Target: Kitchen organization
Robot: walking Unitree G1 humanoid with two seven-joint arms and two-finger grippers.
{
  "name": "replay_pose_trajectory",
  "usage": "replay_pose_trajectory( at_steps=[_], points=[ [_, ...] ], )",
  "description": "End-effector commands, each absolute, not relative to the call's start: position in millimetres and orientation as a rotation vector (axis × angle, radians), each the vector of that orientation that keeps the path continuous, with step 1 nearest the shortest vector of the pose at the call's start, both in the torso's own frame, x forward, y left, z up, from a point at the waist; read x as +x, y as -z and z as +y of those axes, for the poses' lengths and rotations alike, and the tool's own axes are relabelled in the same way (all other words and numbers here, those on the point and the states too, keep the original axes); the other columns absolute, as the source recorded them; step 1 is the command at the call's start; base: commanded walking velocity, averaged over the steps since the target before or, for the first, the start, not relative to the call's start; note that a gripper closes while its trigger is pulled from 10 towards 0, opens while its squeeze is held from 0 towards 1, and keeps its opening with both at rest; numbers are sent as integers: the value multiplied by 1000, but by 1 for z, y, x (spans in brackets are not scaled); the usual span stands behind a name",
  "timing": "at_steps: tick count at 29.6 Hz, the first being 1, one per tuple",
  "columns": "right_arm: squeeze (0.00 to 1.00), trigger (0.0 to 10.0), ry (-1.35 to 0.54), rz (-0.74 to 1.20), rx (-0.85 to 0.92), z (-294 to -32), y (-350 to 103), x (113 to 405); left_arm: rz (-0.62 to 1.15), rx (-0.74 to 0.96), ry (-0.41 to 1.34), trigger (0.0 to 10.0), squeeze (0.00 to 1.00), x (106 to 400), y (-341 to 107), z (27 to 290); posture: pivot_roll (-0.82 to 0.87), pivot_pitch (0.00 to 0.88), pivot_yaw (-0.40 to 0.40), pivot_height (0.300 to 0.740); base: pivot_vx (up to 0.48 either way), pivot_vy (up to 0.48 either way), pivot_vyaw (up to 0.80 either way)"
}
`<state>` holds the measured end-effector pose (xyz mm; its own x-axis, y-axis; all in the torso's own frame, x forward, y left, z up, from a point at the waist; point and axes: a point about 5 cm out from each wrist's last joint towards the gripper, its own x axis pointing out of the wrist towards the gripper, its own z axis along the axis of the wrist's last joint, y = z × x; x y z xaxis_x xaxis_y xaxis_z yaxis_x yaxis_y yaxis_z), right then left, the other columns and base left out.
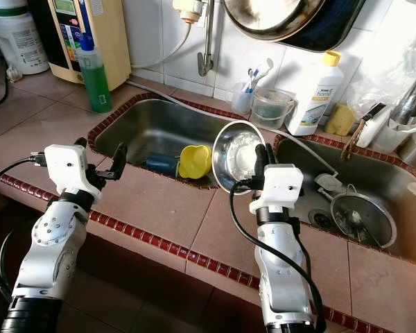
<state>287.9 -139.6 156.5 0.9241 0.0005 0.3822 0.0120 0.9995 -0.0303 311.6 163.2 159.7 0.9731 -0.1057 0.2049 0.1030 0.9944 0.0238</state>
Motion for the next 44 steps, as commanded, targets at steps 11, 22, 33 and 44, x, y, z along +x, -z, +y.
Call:
replay_pose_trajectory(
  at_steps=[11,22,33,44],
  points=[
    [0,10000,24,-402,-39,-142,-159,288,-223,17,134,10000,0,313,-166,159,-192,0,-41,740,0,0,0],
    [0,10000,31,-399,-44,-143,-159,288,-221,19,138,10000,0,312,-166,159,-193,2,-42,740,0,0,0],
    [0,10000,39,-392,-45,-145,-157,286,-217,11,139,10000,0,311,-166,159,-195,21,-40,740,0,0,0],
    [0,10000,40,-389,-42,-144,-157,286,-218,13,140,10000,0,311,-168,161,-190,25,-38,740,0,0,0]
  ],
)
